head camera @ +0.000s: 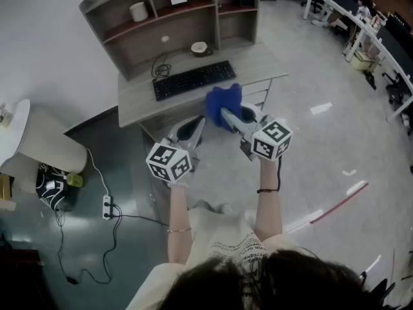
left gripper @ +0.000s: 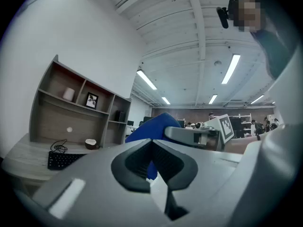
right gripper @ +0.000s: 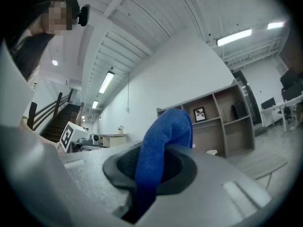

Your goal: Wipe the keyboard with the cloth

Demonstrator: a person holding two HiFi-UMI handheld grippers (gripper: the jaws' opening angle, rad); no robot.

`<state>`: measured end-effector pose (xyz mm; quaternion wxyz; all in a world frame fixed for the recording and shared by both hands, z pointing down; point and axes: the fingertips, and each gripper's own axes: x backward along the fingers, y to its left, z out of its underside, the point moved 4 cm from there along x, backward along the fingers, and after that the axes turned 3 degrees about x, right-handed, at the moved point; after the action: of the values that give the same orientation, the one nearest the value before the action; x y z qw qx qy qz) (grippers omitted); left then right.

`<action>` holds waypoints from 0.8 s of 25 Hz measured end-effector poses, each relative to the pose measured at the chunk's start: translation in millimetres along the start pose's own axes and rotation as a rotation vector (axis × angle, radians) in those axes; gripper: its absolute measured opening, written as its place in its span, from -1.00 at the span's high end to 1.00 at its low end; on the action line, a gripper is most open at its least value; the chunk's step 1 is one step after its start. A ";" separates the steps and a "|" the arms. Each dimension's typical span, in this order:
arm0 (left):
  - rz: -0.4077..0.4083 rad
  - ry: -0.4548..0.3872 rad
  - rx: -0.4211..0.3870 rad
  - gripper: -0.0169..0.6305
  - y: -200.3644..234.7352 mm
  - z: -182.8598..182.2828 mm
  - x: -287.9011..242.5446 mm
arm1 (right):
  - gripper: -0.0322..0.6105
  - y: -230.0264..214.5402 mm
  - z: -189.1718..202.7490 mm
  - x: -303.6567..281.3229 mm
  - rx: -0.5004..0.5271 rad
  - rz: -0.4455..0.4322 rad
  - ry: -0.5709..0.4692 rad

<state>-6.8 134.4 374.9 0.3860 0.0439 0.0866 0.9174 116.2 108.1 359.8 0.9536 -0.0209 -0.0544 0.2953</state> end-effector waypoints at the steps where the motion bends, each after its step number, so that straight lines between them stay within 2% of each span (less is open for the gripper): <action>1: 0.001 -0.001 0.000 0.95 -0.2 -1.0 -0.4 | 0.74 0.1 -0.3 -0.4 0.001 -0.001 0.002; 20: -0.039 -0.029 -0.001 0.96 -1.5 -5.8 16.0 | 0.74 8.5 -2.4 2.5 -0.013 -0.020 -0.011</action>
<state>-17.7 146.1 369.1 0.4050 0.0552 0.0815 0.9090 113.7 116.6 357.0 0.9561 -0.0248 -0.0617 0.2854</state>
